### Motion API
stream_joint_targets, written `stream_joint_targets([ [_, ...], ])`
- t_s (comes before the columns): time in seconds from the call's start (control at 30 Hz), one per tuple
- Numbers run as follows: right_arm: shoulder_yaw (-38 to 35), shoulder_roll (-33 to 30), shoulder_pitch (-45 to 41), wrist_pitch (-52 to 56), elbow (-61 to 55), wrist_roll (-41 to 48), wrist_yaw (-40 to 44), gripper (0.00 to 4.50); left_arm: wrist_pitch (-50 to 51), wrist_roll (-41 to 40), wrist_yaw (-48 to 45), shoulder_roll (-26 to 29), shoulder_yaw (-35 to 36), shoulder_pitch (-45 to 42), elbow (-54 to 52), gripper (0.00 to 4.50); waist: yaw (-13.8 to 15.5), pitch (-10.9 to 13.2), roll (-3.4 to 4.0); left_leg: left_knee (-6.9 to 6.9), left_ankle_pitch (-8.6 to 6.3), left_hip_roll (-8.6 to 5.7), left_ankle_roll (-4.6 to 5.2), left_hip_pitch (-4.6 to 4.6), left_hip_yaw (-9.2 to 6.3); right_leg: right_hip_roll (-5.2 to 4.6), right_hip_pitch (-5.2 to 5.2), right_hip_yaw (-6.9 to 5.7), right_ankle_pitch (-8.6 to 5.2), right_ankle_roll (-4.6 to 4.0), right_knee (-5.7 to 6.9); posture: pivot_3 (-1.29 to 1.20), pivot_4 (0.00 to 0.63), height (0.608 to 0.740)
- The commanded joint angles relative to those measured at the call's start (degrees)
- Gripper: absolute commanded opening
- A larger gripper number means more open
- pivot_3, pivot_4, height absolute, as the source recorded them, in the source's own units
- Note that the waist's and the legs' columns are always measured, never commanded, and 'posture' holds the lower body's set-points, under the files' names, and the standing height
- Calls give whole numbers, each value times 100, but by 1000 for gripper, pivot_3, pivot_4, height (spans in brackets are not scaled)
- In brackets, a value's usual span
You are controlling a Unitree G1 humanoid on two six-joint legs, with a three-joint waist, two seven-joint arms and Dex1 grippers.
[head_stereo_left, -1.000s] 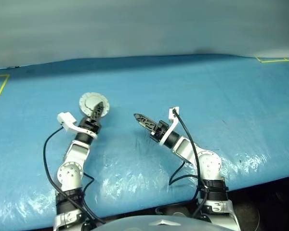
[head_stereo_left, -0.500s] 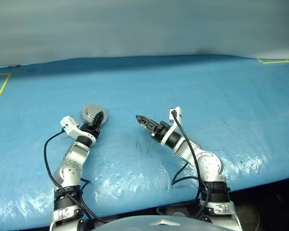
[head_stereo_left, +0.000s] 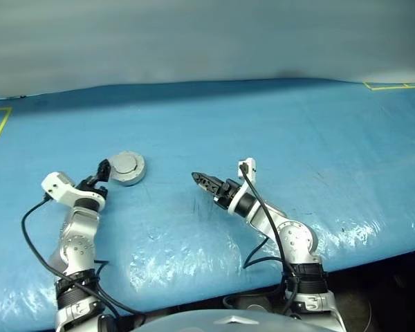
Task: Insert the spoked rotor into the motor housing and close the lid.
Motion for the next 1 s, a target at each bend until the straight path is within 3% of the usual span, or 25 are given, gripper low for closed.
stream_joint_targets([
  [0.03, 42, 52, -51, -110, -80, -26, 125, 3640, -27, -99, -268, 79, -5, 140, -341, 4480, 23, 0, -1, 0, 0, 0, 0, 0, 0, 0, 0, 0, 0, 0, -1, 0, 150, 740],
  [0.17, 148, -59, 43, -584, -482, -369, 279, 3640, 17, -60, -1262, 276, -723, 653, -1433, 4480, 38, 0, -3, -1, 0, 0, 0, -6, 0, 0, -4, -2, 0, 0, -4, 0, 150, 740],
  [0.3, 906, -610, 349, -1342, -1123, -1606, 254, 3640, -533, 1082, -1784, 531, -2117, 1123, -2628, 4480, 44, 0, -1, -1, -1, -6, 0, -8, 1, -6, -3, -2, -2, -1, -8, 0, 150, 740],
  [0.43, 996, -565, 534, -1670, -1341, -2136, -213, 3640, -946, 2148, -1661, 503, -3027, 1246, -2763, 4480, 20, 0, 0, -1, 1, -18, -4, 3, 14, 2, -2, 13, -5, -9, -5, 0, 150, 740],
  [0.73, 1218, -690, 1019, -2627, -1180, -3953, -1224, 3640, -1500, 3157, -318, -606, -3121, 1627, -1845, 4480, 42, 0, -3, -1, 3, 11, -4, 2, 6, 15, -8, 11, -15, -47, 4, 0, 150, 740],
  [1.0, 1159, -478, 1507, -3007, -1154, -4374, -1480, 3640, -1992, 3493, -420, -645, -3304, 1955, -1709, 4480, 43, 1, -7, -1, -8, 16, 15, -2, 11, 12, -11, 12, -18, -48, -3, 0, 150, 740],
])
